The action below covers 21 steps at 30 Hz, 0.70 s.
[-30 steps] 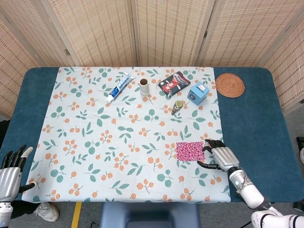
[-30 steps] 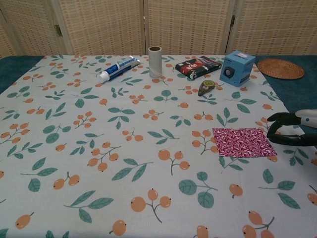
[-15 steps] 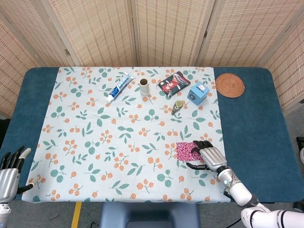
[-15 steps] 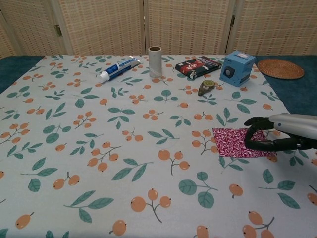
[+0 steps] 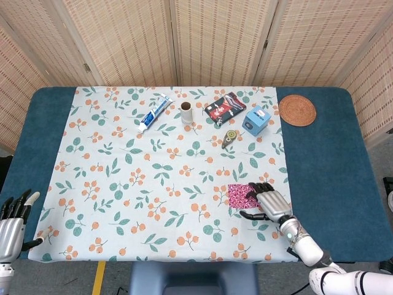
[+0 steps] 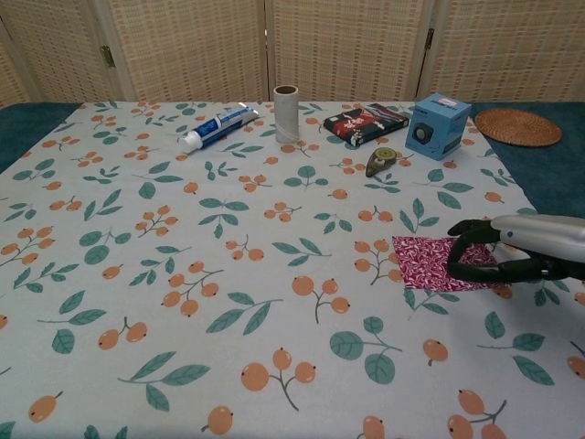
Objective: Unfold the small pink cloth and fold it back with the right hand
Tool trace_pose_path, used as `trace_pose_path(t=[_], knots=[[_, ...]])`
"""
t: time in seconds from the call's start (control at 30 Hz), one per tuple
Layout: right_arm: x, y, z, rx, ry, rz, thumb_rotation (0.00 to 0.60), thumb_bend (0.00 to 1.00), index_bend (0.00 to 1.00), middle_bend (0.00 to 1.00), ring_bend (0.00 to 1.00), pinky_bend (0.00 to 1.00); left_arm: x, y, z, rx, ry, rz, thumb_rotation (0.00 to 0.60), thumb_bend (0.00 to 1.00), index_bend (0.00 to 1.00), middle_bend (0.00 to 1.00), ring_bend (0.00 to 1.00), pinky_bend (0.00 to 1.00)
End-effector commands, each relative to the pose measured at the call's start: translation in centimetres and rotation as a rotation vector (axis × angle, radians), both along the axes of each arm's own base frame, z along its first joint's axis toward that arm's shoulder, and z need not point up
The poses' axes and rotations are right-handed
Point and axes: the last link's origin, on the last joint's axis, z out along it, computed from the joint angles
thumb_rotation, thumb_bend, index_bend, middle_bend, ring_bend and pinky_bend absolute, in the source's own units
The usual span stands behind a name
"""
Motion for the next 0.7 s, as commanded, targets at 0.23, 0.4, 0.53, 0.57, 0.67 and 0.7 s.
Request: trace_pose_path(t=[0.23, 0.4, 0.53, 0.57, 0.67, 0.7], knots=[[-1.0, 0.5, 1.0, -0.015, 0.024, -0.019, 0.077, 0.27, 0.26, 0.08, 0.00, 0.00, 0.0, 0.0, -0.1, -0.003, -0.001, 0.000, 0.600, 0.29, 0.14, 0.08, 0.14, 0.00], [-2.4, 0.8, 2.1, -0.039, 0.045, -0.050, 0.079, 0.27, 0.26, 0.08, 0.00, 0.00, 0.1, 0.0, -0.1, -0.004, -0.001, -0.003, 0.600, 0.29, 0.14, 0.08, 0.14, 0.00], [-3.1, 0.8, 3.1, -0.069, 0.041, -0.073, 0.076, 0.27, 0.26, 0.08, 0.00, 0.00, 0.1, 0.0, -0.2, -0.004, -0.002, -0.005, 0.600, 0.29, 0.14, 0.08, 0.14, 0.00], [-3.1, 0.8, 3.2, -0.074, 0.037, -0.074, 0.076, 0.27, 0.26, 0.08, 0.00, 0.00, 0.2, 0.1, -0.2, -0.004, -0.002, -0.006, 0.600, 0.29, 0.14, 0.08, 0.14, 0.00], [-2.7, 0.5, 3.3, -0.084, 0.017, -0.066, 0.079, 0.27, 0.26, 0.08, 0.00, 0.00, 0.3, 0.1, -0.2, -0.006, -0.004, -0.010, 0.600, 0.29, 0.14, 0.08, 0.14, 0.00], [-2.6, 0.4, 3.3, -0.086, 0.012, -0.061, 0.078, 0.27, 0.26, 0.08, 0.00, 0.00, 0.3, 0.1, -0.3, -0.006, -0.005, -0.011, 0.600, 0.29, 0.14, 0.08, 0.14, 0.00]])
